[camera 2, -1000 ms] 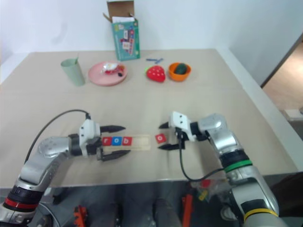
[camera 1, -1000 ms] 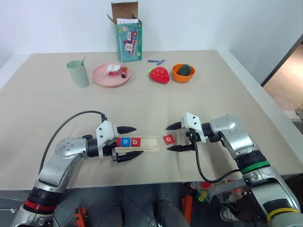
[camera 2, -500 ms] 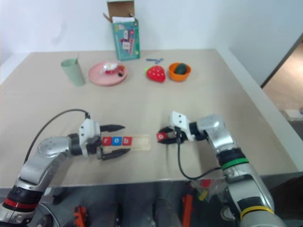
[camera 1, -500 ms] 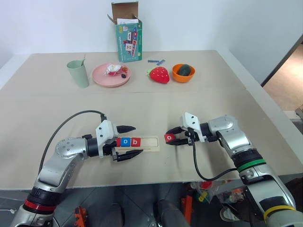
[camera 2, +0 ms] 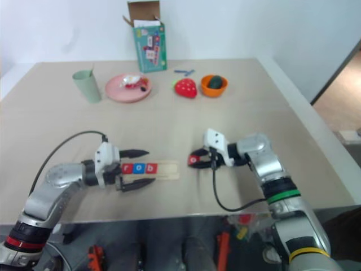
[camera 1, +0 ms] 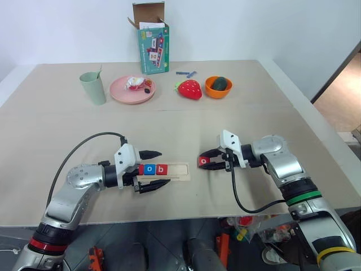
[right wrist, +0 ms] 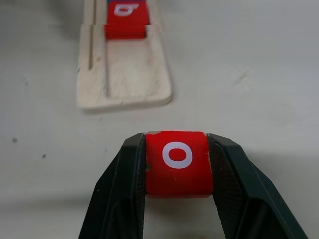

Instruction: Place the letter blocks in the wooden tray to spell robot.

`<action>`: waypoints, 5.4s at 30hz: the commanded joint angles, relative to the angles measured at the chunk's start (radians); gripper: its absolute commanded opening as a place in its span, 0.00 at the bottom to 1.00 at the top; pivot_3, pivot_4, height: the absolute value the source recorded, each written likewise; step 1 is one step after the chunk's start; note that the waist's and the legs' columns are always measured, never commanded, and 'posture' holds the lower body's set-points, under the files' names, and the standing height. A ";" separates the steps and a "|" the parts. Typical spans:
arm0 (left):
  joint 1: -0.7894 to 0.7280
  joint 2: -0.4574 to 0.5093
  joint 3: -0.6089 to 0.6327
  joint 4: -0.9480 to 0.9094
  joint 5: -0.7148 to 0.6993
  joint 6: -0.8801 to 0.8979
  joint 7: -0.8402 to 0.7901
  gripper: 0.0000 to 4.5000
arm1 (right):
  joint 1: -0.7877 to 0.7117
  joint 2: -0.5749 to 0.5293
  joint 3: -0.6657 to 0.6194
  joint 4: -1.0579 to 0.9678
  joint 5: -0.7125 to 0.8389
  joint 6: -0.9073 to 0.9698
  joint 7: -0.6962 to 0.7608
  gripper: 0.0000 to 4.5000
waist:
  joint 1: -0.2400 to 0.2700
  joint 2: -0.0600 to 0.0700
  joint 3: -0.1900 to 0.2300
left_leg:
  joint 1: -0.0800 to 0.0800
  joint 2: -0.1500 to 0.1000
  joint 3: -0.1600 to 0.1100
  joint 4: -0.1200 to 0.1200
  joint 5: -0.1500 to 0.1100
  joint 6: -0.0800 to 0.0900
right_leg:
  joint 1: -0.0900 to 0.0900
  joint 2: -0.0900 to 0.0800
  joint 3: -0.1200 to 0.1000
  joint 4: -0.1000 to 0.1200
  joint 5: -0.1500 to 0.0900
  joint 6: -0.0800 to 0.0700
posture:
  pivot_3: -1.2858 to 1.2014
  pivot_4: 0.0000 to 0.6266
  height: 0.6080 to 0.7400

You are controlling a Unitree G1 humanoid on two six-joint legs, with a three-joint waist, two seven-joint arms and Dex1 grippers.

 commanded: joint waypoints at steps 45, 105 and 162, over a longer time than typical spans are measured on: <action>-0.007 0.031 0.121 0.155 0.002 -0.139 -0.064 1.00 | -0.020 0.173 0.160 -0.288 -0.045 0.287 -0.178 0.33 | 0.000 0.000 0.000 | -0.001 0.001 0.000 0.000 0.000 0.000 | -0.001 0.000 0.000 0.001 0.000 0.000 | 0.52 0.24 1.00; 0.002 0.025 0.100 0.137 0.024 -0.155 -0.062 1.00 | -0.037 0.230 0.165 -0.156 -0.049 0.258 -0.206 0.33 | 0.000 0.000 0.000 | -0.001 0.001 0.000 0.000 0.000 0.000 | -0.001 0.000 -0.001 0.001 0.000 0.000 | 0.52 0.24 1.00; -0.132 -0.037 -0.053 0.086 0.008 -0.101 -0.193 1.00 | 0.592 0.393 -0.417 -0.819 0.031 0.696 -1.153 0.65 | -0.001 0.000 0.000 | -0.001 0.000 0.000 0.000 0.000 0.000 | -0.002 0.000 0.002 0.001 0.000 0.000 | 0.52 0.24 1.00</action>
